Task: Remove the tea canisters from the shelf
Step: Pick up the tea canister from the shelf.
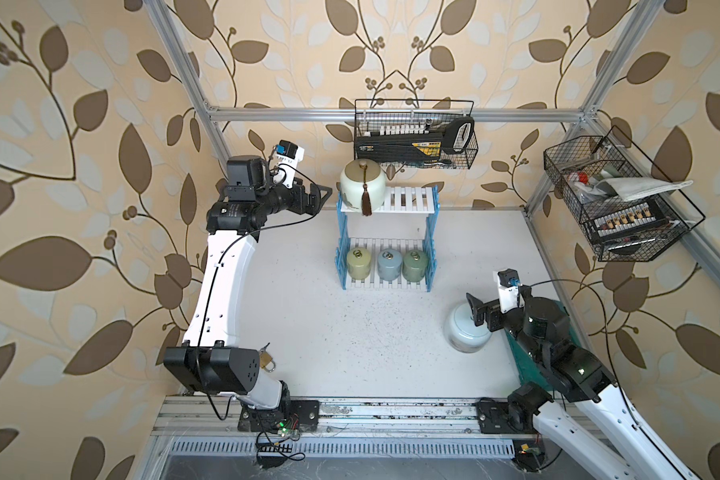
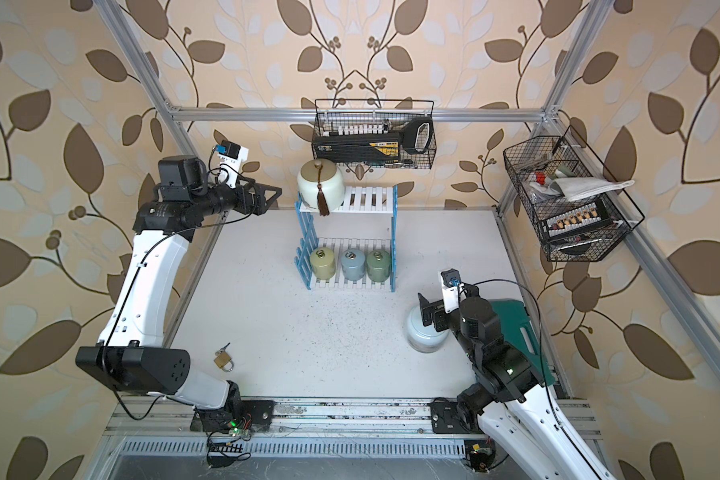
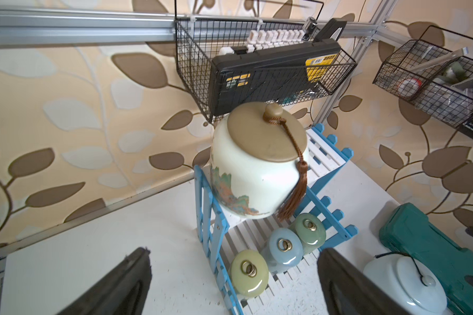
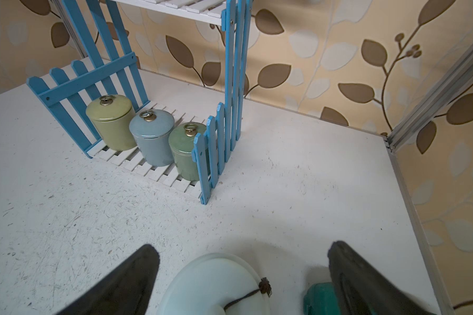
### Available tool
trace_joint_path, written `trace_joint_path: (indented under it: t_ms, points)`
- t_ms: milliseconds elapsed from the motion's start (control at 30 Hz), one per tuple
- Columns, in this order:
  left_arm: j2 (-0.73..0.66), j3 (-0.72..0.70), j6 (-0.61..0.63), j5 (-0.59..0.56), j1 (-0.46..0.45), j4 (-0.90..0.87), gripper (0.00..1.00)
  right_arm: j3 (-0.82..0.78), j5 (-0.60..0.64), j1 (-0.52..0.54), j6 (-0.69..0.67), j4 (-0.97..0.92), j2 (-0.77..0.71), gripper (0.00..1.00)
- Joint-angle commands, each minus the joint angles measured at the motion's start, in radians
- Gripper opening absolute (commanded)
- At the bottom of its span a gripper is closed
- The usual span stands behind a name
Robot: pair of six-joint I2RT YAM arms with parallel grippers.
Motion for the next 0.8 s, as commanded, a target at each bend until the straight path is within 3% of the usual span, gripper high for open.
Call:
trace_joint_path:
  t_ms: [0,433,767]
  points:
    - [0.052,0.100,0.005,-0.011,-0.021,-0.016,0.99,-0.026,0.014,0.000,-0.013,0.007,-0.009,0.99]
    - [0.261,0.369,0.034,-0.052,-0.104,-0.004,0.98,-0.093,0.046,-0.002,-0.018,0.062,-0.084,0.99]
    - [0.377,0.467,0.094,-0.092,-0.161,0.012,0.98,-0.102,0.065,-0.006,-0.027,0.074,-0.101,0.99]
